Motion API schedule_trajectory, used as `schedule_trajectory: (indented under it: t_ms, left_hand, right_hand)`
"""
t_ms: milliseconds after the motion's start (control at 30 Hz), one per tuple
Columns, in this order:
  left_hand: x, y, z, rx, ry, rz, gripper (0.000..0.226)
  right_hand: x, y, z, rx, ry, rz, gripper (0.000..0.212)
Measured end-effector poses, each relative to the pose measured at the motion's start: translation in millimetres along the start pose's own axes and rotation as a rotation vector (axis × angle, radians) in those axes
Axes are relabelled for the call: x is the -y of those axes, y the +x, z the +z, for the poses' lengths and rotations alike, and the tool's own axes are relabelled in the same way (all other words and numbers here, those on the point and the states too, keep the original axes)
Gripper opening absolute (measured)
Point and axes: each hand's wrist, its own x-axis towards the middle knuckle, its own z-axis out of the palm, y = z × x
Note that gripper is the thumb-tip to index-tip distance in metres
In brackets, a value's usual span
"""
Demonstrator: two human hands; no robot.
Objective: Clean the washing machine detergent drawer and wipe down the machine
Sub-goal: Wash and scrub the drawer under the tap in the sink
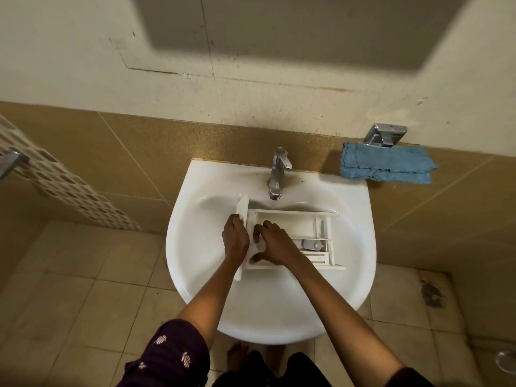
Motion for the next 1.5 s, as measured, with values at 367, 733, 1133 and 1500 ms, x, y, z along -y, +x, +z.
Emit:
schedule_trajectory:
  t_ms: [367,733,1133,1500]
  left_hand:
    - [-0.4,-1.8,-0.6,0.007,0.009,0.01,0.029]
    - [-1.5,-2.0,-0.6,-0.012,0.034,0.024,0.033]
    - [-1.8,-3.8,-1.9,-0.008,0.017,0.034,0.032]
    - [-1.6,-2.7,-1.6,-0.003,0.017,0.025,0.029]
  right_hand:
    - [-15.8,-1.0,-26.9,-0.179,0.848,0.203,0.017]
    - [-3.6,34.2,-69.2,-0.276,1.973,0.622,0.025]
    - [39.3,15.8,-59.6,-0.12,1.676,0.587,0.028]
    - [0.3,24.9,-76.5,-0.39,1.709,0.656,0.027]
